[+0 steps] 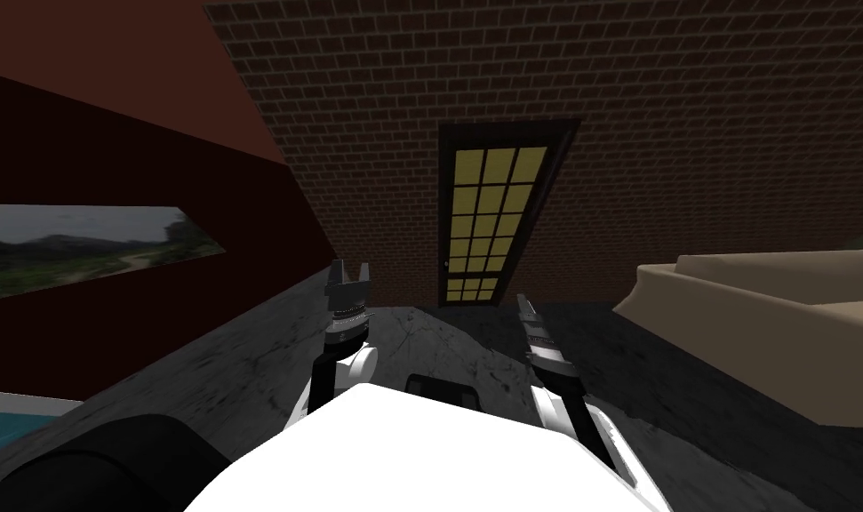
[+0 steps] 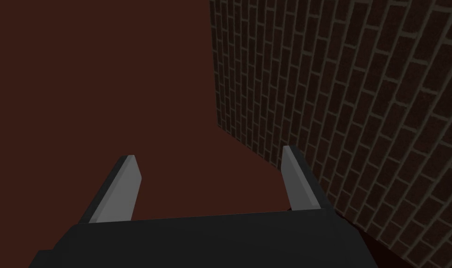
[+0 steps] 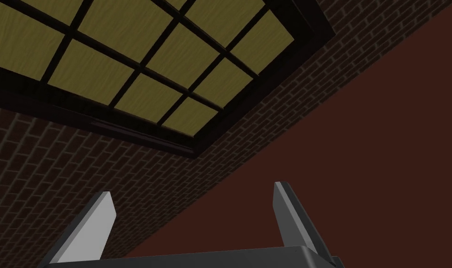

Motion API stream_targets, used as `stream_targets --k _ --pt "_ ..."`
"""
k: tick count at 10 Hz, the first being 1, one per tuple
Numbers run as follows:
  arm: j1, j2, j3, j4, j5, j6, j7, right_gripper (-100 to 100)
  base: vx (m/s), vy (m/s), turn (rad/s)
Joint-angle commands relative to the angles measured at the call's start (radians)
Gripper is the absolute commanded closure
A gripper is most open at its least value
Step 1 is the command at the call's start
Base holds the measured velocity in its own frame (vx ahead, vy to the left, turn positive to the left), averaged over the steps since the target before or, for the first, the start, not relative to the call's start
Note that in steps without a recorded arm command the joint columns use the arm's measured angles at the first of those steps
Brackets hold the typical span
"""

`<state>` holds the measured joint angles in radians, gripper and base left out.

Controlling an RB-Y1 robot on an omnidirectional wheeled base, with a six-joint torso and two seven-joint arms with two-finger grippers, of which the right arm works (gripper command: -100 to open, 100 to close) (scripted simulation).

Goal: Pull the door open

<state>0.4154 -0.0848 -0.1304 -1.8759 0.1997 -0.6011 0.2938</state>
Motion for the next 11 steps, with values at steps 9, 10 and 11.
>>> stream_targets --k 9,10,11 --pt "-0.049 -0.009 -0.080 0.198 0.071 -0.060 0.186 -100 0.109 0.042 0.072" --pt "-0.054 -0.009 -0.089 0.219 0.078 -0.066 0.205 -100 0.104 0.041 0.095" --pt "-0.059 -0.009 -0.097 0.240 0.086 -0.073 0.224 -100 0.123 0.038 0.066"
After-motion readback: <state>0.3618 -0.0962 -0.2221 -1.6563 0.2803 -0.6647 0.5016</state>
